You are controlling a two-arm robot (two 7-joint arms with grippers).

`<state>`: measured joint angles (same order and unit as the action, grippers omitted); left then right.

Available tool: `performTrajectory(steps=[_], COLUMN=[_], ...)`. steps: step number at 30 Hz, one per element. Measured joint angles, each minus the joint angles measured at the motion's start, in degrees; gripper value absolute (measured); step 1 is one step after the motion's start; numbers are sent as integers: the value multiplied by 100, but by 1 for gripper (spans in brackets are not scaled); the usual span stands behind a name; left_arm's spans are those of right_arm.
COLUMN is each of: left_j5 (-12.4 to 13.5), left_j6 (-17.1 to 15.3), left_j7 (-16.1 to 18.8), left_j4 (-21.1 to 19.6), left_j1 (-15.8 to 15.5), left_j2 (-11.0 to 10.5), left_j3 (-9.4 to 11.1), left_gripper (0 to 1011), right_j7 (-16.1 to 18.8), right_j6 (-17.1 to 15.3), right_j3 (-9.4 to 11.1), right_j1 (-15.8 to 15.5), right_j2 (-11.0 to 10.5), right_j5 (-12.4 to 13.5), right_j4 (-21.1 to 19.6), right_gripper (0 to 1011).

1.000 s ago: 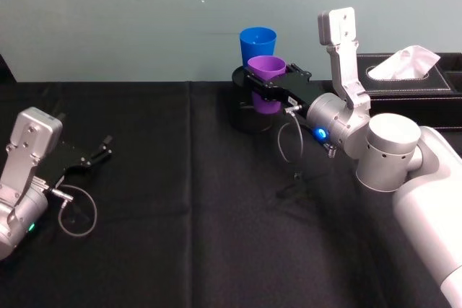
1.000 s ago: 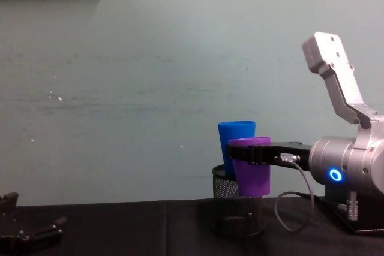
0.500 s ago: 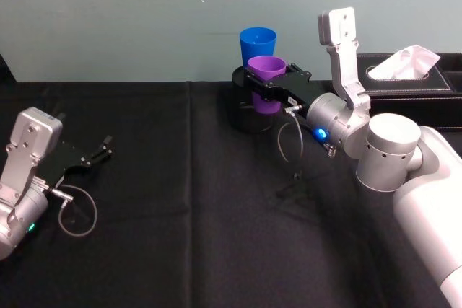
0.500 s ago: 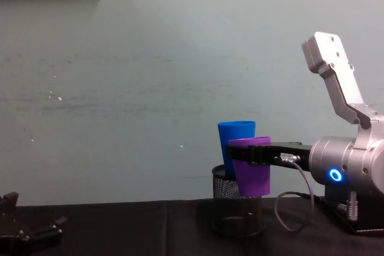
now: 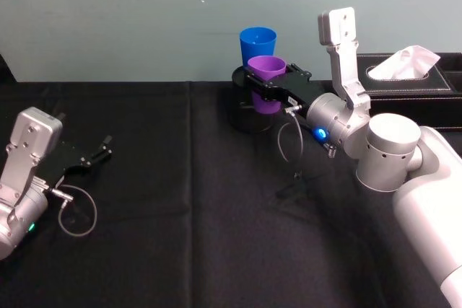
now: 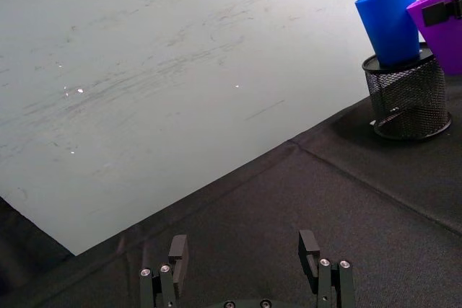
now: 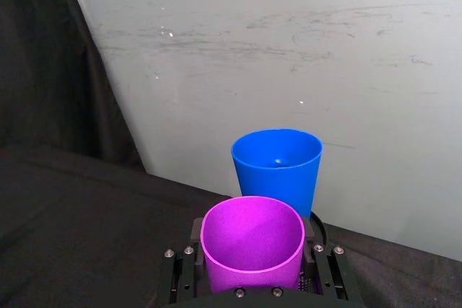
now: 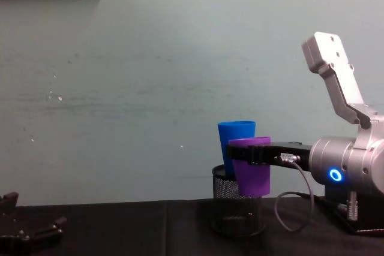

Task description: Pick up one cup with a gripper and tap it against the other cup.

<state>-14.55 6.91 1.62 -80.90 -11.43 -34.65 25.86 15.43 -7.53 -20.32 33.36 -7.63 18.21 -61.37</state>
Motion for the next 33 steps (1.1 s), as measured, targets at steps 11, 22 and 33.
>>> performTrajectory(steps=[11, 22, 33], left_j5=[0, 0, 0], left_j6=[0, 0, 0], left_j7=[0, 0, 0], left_j4=[0, 0, 0], left_j1=[0, 0, 0], left_j2=[0, 0, 0], left_j3=[0, 0, 0], left_gripper=[1000, 1000, 1000], right_j7=[0, 0, 0], right_j6=[0, 0, 0], right_j3=[0, 0, 0], right_j1=[0, 0, 0], right_j2=[0, 0, 0], right_j5=[0, 0, 0], right_j4=[0, 0, 0], right_gripper=[731, 731, 731])
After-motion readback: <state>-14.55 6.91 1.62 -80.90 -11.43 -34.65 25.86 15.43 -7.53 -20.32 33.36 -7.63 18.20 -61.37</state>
